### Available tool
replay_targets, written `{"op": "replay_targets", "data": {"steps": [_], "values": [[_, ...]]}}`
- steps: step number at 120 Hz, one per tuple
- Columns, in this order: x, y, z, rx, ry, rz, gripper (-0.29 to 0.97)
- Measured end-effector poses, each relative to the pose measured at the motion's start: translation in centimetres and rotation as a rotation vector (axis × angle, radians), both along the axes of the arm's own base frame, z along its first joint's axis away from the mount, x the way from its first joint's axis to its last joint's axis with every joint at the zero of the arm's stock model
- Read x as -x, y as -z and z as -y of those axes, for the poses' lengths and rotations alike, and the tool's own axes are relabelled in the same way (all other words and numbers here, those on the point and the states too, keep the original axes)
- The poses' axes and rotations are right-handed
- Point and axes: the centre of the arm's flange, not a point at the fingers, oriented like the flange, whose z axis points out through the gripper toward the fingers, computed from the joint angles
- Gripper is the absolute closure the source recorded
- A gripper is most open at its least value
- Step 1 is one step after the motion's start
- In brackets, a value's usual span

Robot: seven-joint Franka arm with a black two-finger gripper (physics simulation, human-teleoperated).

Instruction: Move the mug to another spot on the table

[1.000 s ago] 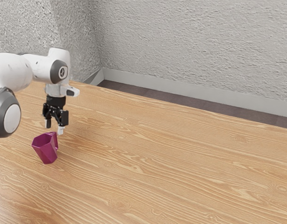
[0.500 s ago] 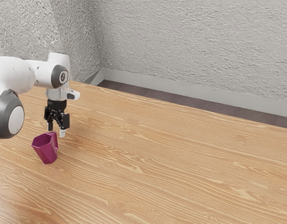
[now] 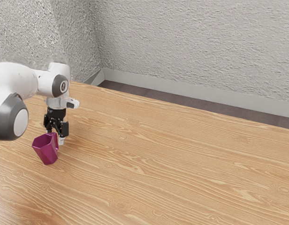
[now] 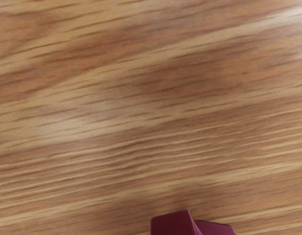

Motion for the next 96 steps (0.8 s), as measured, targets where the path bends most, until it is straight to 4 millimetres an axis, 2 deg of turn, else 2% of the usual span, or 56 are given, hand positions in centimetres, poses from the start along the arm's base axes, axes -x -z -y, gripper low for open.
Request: {"op": "replay_targets", "data": {"steps": [39,78,96], "values": [[-1.0,1.2,0.2,-0.004,0.011,-0.021,0.00],[-0.3,1.8,0.2,0.008,0.000,-0.063,0.00],[0.0,1.8,0.1,0.008,-0.006,-0.075,0.08]]}}
